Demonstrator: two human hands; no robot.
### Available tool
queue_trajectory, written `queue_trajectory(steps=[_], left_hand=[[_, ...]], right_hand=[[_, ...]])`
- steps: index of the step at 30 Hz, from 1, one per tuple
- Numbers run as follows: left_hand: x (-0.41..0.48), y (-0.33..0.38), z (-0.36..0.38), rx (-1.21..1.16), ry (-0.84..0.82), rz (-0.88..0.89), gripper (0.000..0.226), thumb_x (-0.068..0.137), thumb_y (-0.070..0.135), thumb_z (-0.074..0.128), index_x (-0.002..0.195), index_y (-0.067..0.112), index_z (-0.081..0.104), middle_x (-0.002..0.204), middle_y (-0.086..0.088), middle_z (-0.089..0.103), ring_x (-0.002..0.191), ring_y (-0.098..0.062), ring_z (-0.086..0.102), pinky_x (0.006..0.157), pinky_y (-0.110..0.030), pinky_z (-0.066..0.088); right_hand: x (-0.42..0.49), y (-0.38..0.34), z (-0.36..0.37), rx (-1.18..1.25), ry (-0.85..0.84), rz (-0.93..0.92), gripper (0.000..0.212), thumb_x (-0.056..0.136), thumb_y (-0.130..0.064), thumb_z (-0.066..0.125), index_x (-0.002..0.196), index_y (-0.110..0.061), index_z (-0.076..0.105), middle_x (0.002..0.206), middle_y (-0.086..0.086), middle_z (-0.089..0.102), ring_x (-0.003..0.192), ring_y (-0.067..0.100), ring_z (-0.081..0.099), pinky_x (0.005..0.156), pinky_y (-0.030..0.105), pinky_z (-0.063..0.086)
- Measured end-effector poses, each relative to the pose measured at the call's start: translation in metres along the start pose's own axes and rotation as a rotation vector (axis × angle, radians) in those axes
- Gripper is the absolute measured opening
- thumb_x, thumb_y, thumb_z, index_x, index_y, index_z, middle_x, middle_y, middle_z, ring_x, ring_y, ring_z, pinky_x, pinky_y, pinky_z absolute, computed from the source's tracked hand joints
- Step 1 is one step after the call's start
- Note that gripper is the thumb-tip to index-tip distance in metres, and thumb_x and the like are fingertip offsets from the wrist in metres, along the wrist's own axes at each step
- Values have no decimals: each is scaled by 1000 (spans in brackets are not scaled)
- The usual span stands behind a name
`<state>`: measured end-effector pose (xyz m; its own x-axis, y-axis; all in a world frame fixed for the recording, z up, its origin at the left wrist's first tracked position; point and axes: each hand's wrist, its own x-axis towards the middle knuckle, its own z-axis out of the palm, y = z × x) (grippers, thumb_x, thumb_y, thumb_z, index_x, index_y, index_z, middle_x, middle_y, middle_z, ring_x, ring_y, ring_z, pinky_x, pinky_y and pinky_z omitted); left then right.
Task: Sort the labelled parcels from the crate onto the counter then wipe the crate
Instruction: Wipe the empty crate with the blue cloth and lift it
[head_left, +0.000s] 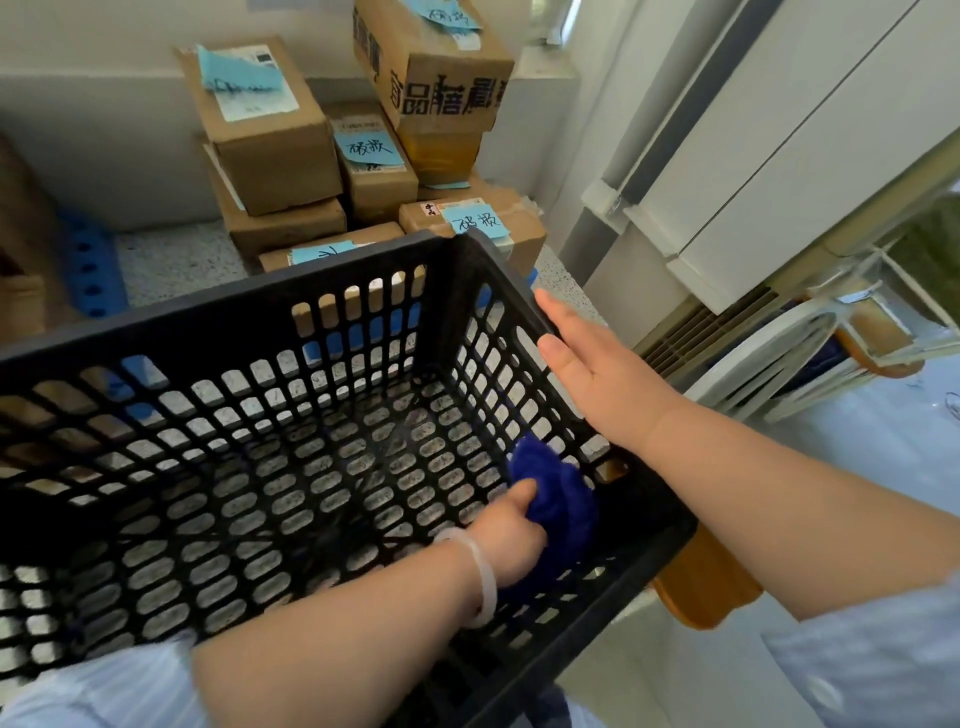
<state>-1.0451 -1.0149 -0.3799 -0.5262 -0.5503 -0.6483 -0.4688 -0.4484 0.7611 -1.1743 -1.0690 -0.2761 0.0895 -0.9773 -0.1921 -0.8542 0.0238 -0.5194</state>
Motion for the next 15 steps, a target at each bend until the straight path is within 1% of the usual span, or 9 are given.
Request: queue_trajectory(steps=[2,4,6,7,8,10,12,13,15], left_hand=[[-8,5,0,112,-12,58,43,93,5,47,130,27,51,124,-7,59,113,-22,59,96,-33,47],[-16,12,-7,122,-44,121,38,95,4,48,128,22,55,124,-6,61,113,-21,59,89,-26,47],[-23,15,-10,131,-81,199,33,98,5,47,125,20,60,124,0,61,113,-15,58,96,-25,43],[-27,14,-10,171,-94,222,31,99,7,46,123,21,61,122,6,60,110,-10,56,98,-23,39],[-30,11,-8,220,-106,236,31,100,9,46,122,22,62,118,10,59,107,-5,53,97,-19,34],[-33,-3,-5,273,-129,243,29,100,9,48,122,21,63,116,7,60,108,-5,52,97,-15,33],[-34,-20,-5,301,-135,206,28,99,8,49,122,15,63,125,-1,61,116,-13,54,103,-18,34],[-33,-27,-8,349,-140,165,28,99,9,49,123,12,62,127,-4,59,119,-17,53,100,-19,34],[-30,-40,-12,442,-139,39,29,100,14,47,127,13,58,126,-5,57,116,-20,53,91,-22,36]], right_hand=[[0,-1,0,11,3,-10,56,103,-47,30,156,-35,15,161,-6,25,147,12,22,114,28,16],[1,-2,-1,24,3,-16,56,104,-46,30,156,-34,15,160,-4,28,146,13,25,114,32,19],[1,-2,-1,51,2,-15,56,104,-46,31,156,-35,15,160,-4,28,145,13,26,116,34,20],[1,-1,0,59,0,-18,56,104,-46,31,156,-35,15,160,-5,28,146,13,25,117,35,19],[1,0,0,61,-4,-24,56,104,-46,31,156,-35,15,160,-5,27,146,13,25,117,35,19],[0,1,1,53,-15,-36,56,104,-47,31,156,-35,14,161,-6,26,146,12,24,118,35,19],[1,4,3,55,-27,-45,56,104,-47,29,156,-36,12,161,-8,24,147,10,22,117,33,17],[2,5,3,65,-33,-48,56,104,-47,29,157,-36,12,161,-8,23,147,10,21,115,30,15],[4,8,3,94,-46,-54,56,104,-47,29,157,-35,11,162,-10,21,147,7,19,112,24,12]])
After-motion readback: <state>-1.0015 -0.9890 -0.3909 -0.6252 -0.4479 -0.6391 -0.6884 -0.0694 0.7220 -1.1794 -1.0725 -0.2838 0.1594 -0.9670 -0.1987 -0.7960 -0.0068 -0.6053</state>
